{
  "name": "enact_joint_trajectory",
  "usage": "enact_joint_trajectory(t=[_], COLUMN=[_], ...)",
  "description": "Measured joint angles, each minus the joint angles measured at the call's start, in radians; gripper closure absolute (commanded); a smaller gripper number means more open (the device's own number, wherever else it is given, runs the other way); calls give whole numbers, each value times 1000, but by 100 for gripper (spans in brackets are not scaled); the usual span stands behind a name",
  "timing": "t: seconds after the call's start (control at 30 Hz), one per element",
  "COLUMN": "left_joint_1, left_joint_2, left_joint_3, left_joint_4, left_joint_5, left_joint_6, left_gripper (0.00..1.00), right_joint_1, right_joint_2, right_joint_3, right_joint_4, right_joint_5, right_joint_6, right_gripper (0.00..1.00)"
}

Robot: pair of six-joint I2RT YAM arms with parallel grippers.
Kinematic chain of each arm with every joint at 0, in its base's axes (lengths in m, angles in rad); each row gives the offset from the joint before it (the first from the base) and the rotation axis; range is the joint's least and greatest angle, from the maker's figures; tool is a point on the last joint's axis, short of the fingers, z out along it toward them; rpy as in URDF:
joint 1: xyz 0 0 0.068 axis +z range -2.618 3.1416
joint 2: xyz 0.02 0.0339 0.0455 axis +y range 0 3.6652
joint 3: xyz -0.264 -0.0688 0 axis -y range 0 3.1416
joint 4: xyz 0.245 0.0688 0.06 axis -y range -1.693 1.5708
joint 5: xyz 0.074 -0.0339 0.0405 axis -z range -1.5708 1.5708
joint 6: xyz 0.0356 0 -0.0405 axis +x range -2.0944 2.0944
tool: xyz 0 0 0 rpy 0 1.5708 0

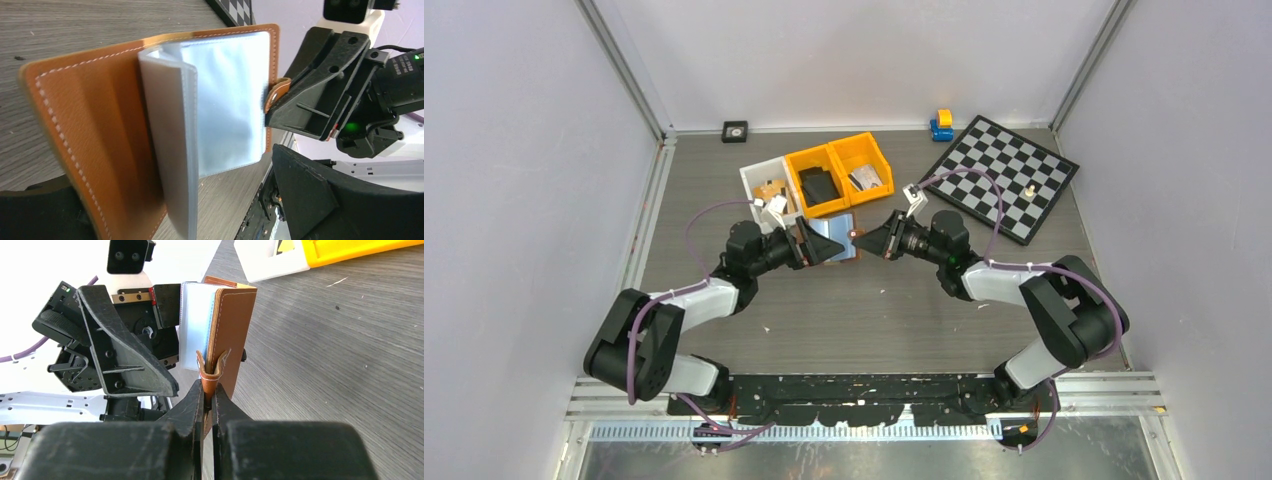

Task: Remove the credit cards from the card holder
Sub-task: Remove the credit card from the card holder.

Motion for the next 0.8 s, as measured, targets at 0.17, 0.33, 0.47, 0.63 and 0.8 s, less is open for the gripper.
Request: enact_joint_trajectory(t=[0.17,0.33,0.47,0.63,0.8], left_joint_1=[-13,-14,-14,-14,-14], left_joint_2=[0,0,10,15,16], left_joint_3=[13,15,24,33,34], left_joint_4=[1,-1,-7,-12,-33], left_joint_5=[3,3,3,3,2], left_joint_6=[0,2,5,9,14], left_gripper=[0,0,2,1,3], right_joint_1=[0,0,0,0,0], right_joint_2=[25,28,28,32,41], right_joint_3=[0,0,0,0,0], right_joint_4=[24,48,67,82,91], right_joint_5=[-24,-38,-47,-56,-64], right_joint_6=[25,34,42,54,58], right_gripper=[100,99,100,100,99])
